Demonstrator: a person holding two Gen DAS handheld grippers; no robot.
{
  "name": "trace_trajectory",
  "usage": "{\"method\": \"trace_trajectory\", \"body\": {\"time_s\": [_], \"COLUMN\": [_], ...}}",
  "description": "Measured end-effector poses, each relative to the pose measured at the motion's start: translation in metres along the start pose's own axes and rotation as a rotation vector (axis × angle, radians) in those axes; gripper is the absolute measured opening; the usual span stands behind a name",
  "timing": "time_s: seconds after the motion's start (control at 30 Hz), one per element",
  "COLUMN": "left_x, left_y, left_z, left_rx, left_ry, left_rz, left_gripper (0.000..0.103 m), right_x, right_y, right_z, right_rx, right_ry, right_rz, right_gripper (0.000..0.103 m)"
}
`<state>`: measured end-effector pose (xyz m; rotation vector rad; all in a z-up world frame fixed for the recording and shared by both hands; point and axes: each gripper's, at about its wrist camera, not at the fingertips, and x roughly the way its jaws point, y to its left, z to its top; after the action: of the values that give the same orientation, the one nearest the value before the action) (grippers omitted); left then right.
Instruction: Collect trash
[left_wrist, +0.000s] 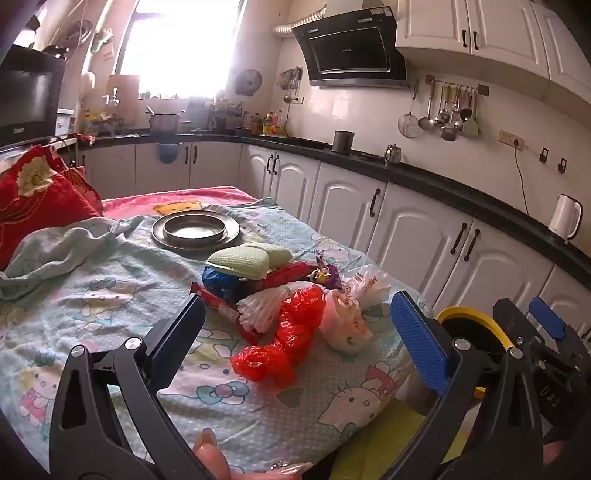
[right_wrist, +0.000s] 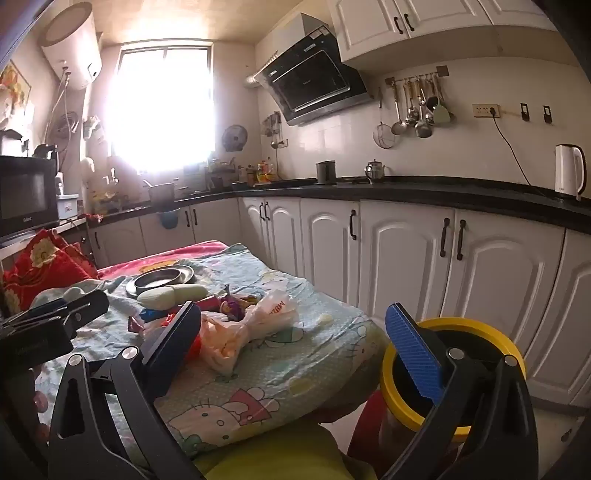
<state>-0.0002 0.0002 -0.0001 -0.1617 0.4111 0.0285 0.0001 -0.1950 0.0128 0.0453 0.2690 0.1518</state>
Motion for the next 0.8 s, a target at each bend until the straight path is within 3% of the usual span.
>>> {"method": "trace_trajectory", "body": {"time_s": [0.27,0.3,0.8], "left_x": [0.0003,0.0006,-0.0029], "left_y": [-0.0002,-0.0005,-0.0049], "left_z": [-0.0001,-0.0003,0.006], "left_rx": [-0.001,-0.001,-0.004], "left_ry": [-0.002,-0.001,0.001], "left_rz": [0.0,0.001,-0.005], "left_gripper": [0.092,0.092,0.092], "right_x": [0.0005,0.0033,0.0062], "right_y": [0.0,0.0083,0.0041], "right_z": [-0.0002,-0.0008,-0.0008], "right_rx": [0.022,-0.001,-0.003], "right_ry": [0.02,0.019,0.034], "right_rz": [-0.024,0.004,0.008], "right_gripper": [0.097,0.097,0.097]}}
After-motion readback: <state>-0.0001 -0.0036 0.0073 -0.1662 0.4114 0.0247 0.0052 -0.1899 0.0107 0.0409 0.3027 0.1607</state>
